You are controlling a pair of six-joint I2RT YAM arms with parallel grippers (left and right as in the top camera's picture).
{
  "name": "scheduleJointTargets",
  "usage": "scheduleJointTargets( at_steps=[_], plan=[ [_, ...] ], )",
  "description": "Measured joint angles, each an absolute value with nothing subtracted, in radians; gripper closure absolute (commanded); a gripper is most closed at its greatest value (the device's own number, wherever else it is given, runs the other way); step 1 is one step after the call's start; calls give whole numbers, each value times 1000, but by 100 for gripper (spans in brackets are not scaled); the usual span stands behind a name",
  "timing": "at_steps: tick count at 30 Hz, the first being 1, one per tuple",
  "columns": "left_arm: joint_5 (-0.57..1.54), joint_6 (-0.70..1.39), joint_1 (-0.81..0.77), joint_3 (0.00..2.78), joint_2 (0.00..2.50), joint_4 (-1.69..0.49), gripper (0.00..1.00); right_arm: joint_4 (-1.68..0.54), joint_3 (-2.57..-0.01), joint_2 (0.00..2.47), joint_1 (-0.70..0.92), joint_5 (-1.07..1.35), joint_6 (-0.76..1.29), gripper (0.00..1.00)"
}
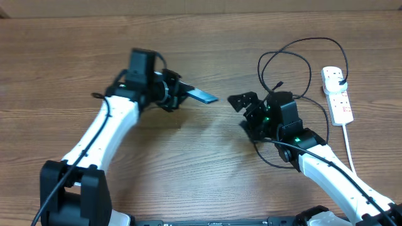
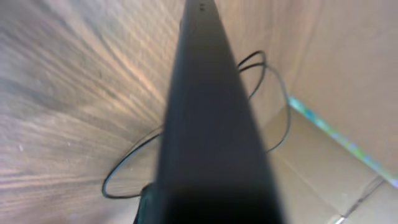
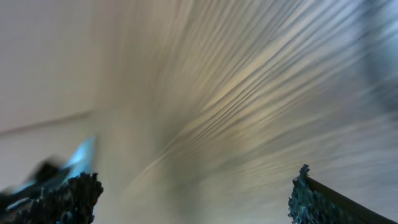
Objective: Plug charger to phone and switch on socket
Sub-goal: 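Move the right gripper to the cable and grasp the USB-C plug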
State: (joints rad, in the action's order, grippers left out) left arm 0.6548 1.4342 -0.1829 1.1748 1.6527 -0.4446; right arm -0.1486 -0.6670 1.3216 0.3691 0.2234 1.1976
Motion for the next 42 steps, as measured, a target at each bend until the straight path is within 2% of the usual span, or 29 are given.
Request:
scheduleJointTargets(
  at_steps=[6,11,16,23,28,31,42],
  plan=[
    [758,1303,-72,1175,1653,-471,87,-208,-675,1322,368,-2,901,0],
    [797,1244,-71,1174,1654,-505,87,-436,-806,1328,336,-106,793,0],
    [805,1222,-72,1174,1655,-505,86,-602,-1031,1388,258,-154,746,11],
    [803,1219,-72,1174,1656,-505,87,-794,-1336,1679,187,-178,663,22],
    [804,1219,-75,1174,1656,-528,86,-790,-1438,1882,168,-184,641,31],
    [802,1217,-91,1174,1656,-559,86,-743,-1443,1965,152,-184,635,33],
    [801,1201,-121,1174,1657,-561,87,-670,-1448,2107,144,-191,646,42]
  ],
)
